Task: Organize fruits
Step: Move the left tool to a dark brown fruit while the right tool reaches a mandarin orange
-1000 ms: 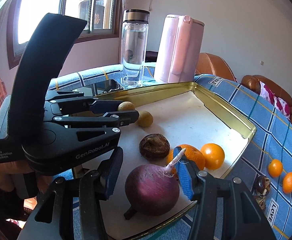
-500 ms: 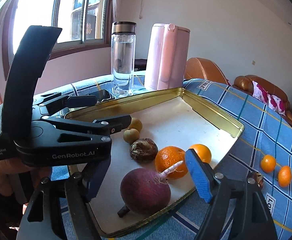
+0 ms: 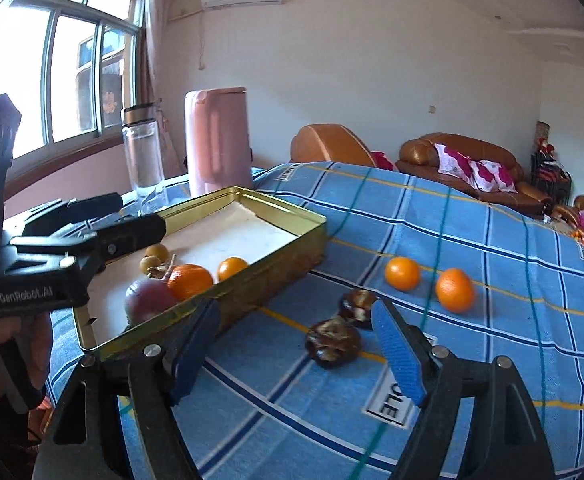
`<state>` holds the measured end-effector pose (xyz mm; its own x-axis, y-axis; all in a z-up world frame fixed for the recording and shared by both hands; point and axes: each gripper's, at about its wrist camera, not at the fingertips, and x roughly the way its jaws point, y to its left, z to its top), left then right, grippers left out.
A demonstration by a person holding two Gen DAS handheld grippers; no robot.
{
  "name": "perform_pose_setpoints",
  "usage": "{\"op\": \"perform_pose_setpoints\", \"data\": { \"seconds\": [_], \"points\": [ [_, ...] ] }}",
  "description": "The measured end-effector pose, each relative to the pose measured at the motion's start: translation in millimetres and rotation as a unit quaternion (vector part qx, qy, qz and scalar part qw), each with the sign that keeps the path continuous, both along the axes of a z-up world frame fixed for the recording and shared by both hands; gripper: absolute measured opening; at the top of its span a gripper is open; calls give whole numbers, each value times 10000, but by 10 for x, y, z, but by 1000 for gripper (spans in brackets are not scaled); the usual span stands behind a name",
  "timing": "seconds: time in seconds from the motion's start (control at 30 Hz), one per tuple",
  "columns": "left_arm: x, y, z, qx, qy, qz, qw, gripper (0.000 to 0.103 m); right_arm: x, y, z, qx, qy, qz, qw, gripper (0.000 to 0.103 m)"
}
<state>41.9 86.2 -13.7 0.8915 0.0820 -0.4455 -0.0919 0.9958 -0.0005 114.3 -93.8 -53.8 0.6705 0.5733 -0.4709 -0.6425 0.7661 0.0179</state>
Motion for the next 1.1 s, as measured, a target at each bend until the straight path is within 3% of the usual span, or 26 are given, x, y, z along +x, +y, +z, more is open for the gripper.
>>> {"op": "perform_pose_setpoints", "data": {
  "seconds": [0.17, 0.27, 0.4, 0.53, 0.57, 0.6, 0.77, 0.93, 1.1],
  "points": [
    [277, -541, -128, 267, 378, -538, 9975, 90, 183, -412, 26, 35, 67, -667, 9977, 79],
    [539, -738, -277, 257, 797, -747, 9937, 79, 268, -603, 19, 115, 185, -945, 9953, 79],
    [804, -887, -469, 131, 1351, -944, 9862, 66, 289, -714, -8, 29, 227, -1030, 9944, 79],
    [970, -963, -567, 168, 1622, -1040, 9811, 66, 320, -795, 12, -78, 249, -1029, 9944, 80],
    [1019, -966, -604, 123, 1762, -1086, 9783, 62, 348, -786, 33, -110, 251, -1047, 9941, 80],
    [1050, -956, -622, 53, 1847, -1136, 9762, 45, 375, -778, 54, -140, 243, -1078, 9938, 80],
    [1044, -918, -589, -71, 1811, -1245, 9755, 44, 524, -780, 158, -155, 273, -1243, 9917, 79],
    [970, -836, -288, -178, 1301, -1032, 9860, 44, 744, -786, 161, -30, 434, -1433, 9887, 79],
    [1152, -768, -4, -133, 853, -629, 9943, 44, 1085, -771, 54, 188, 822, -1657, 9826, 79]
  ]
}}
